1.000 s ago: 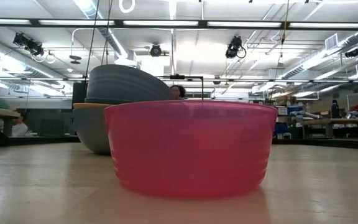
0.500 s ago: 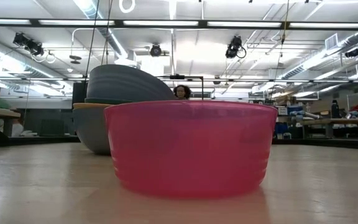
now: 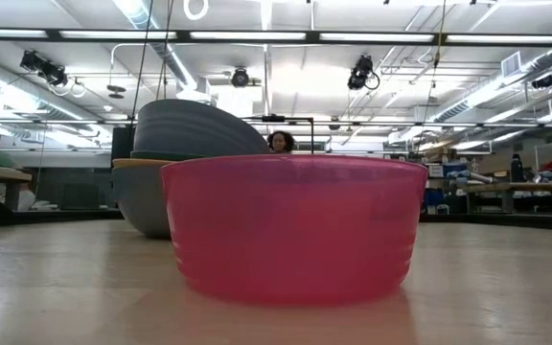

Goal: Nest bowls inside each other
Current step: Stack the pink bowl on the top of the blue bowl

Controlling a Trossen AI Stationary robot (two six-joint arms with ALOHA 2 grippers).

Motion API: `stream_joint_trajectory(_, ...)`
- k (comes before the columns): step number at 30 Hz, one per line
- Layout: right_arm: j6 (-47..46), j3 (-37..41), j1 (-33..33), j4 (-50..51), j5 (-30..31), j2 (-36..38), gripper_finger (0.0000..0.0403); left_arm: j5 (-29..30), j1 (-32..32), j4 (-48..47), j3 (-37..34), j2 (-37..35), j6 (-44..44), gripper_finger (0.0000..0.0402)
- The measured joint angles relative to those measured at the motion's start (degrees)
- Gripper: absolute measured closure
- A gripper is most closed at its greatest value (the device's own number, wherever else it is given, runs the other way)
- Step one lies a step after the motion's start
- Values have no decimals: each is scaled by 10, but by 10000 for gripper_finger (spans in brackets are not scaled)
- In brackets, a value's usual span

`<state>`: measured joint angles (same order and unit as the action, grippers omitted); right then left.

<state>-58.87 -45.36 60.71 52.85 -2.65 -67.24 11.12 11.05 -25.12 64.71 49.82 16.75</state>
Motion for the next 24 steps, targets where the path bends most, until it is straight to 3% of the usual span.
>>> stream_joint_trajectory(9, -19, 25, -2, -53, 10, -49, 288, -4, 0, -1, 0, 0, -1, 289)
stream_joint_trajectory(11, -24, 26, -5, -51, 10, -60, 304, -6, 0, 0, 0, 0, -3, 289)
stream_joint_trajectory(16, -7, 25, -26, -63, 2, -70, 392, -8, 0, 0, 0, 0, -14, 289)
stream_joint_trajectory(24, 88, -45, -122, -41, 44, -70, 402, -9, 0, -1, 0, 0, -17, 289)
